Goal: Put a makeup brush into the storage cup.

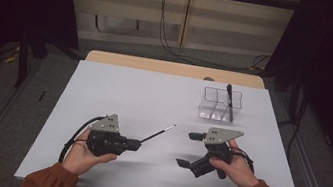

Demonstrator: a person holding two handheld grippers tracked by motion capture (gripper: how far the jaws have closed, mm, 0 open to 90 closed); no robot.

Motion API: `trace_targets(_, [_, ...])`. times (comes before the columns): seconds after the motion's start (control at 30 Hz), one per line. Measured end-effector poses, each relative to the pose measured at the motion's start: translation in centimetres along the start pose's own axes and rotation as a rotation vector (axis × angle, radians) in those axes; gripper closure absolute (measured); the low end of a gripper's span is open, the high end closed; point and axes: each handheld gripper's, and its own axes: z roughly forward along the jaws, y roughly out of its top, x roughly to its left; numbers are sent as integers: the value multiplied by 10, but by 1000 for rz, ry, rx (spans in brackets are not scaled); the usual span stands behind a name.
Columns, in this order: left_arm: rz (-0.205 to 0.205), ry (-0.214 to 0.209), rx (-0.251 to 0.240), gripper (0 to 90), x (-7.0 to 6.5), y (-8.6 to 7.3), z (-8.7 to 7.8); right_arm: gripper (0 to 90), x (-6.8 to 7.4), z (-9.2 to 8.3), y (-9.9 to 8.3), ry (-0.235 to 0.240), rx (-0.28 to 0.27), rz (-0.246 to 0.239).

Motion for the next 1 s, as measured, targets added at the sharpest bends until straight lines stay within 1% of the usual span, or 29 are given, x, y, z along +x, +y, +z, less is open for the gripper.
trace_targets(0.07, [-2,-7,-13,855,-1,0,1,15,0,0,1,-4,-20,11])
trace_targets(0.1, [5,-9,-20,855,-1,0,1,17,0,1,1,-5,-30,15])
trace_targets(0.13, [10,-5,-26,855,-1,0,1,17,0,1,1,-14,-36,12])
trace_targets(0.17, [6,-6,-38,855,-1,1,1,16,1,2,2,-25,-36,11])
trace_targets(0.2, [6,-12,-46,855,-1,1,1,15,1,2,2,-28,-38,10])
trace_targets(0.27, [15,-3,-59,855,-1,2,1,14,2,4,3,-14,-50,15])
trace_targets(0.33, [0,-6,-71,855,-1,2,0,14,4,5,4,-8,-57,15])
trace_targets(0.37, [-2,-11,-78,855,-1,2,1,16,5,5,5,-2,-63,20])
trace_targets(0.43, [6,-6,-83,855,-1,2,1,21,6,6,7,15,-69,37])
trace_targets(0.47, [2,-6,-86,855,-1,2,2,28,7,7,9,18,-66,48])
trace_targets(0.57, [7,-6,-98,855,0,2,3,29,9,9,11,29,-74,52])
trace_targets(0.6, [16,-5,-101,855,0,2,3,24,10,10,12,27,-85,49])
trace_targets(0.67, [12,-14,-119,855,-1,2,4,6,10,9,13,51,-116,50])
trace_targets(0.7, [20,-13,-132,855,-1,2,5,9,10,9,14,50,-133,56])
trace_targets(0.73, [34,-8,-135,855,-1,2,5,14,10,9,16,35,-138,60])
trace_targets(0.77, [34,-6,-138,855,-1,2,6,13,10,9,17,31,-140,68])
trace_targets(0.8, [31,-8,-142,855,0,2,6,13,10,9,18,38,-150,78])
trace_targets(0.93, [34,-7,-158,855,0,2,8,14,11,10,21,42,-157,87])
trace_targets(1.0, [40,-7,-163,855,0,2,8,30,12,10,22,38,-158,85])
